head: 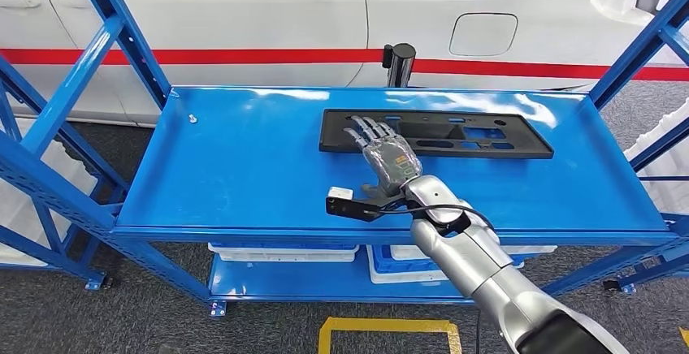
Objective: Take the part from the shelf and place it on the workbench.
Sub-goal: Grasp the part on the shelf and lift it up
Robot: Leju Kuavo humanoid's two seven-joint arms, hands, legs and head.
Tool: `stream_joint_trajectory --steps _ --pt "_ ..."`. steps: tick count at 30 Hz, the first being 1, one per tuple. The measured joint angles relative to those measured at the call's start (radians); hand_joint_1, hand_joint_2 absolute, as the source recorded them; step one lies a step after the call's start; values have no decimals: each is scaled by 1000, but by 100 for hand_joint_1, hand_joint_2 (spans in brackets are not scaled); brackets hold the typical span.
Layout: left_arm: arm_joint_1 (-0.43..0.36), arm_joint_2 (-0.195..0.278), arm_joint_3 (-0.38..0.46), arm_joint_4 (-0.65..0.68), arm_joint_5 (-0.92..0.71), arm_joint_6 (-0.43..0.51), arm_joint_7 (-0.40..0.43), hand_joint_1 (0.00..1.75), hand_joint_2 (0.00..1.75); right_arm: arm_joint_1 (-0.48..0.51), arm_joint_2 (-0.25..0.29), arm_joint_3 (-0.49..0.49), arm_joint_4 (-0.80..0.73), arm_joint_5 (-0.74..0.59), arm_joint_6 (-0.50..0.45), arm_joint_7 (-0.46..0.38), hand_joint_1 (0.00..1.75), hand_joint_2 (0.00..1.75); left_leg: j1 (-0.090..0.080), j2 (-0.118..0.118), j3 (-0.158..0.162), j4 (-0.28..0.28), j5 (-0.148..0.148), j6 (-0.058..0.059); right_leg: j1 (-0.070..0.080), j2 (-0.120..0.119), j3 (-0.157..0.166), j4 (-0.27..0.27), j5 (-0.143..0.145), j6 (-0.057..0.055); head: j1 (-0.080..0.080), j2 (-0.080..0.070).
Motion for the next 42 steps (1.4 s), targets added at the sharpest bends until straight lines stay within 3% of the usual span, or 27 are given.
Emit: stream_joint_trajectory --steps 12,20,28,38,39,42 --pt "-16 -6 -1 0 -42 -2 19 0 0 -19 73 -65 102 125 -73 56 0 175 0 0 1 0 -1 -1 0 1 -5 0 0 0 0 0" --pt "-23 -13 -3 0 -71 -5 34 0 0 -65 117 -176 226 179 -122 101 0 175 0 0 2 0 0 0 0 1 -4 0 0 0 0 0" --pt "-24 -14 -2 0 -95 -5 35 0 0 -68 113 -310 270 197 -136 97 0 175 0 0 2 0 0 0 -1 0 -5 0 0 0 0 0" --pt "-24 -14 -2 0 -107 -7 35 0 0 -68 79 -404 290 191 -147 99 0 175 0 0 3 0 0 0 -2 0 -5 0 0 0 0 0" --pt "-24 -14 -1 0 -108 -7 35 0 0 -67 71 -414 291 189 -149 101 30 175 0 0 3 0 0 0 -3 -1 -5 0 0 0 0 0" --pt "-23 -14 0 0 -110 -7 35 0 0 -59 42 -447 292 177 -151 93 161 175 0 -1 3 0 -1 0 -3 -1 -2 0 0 0 0 0"
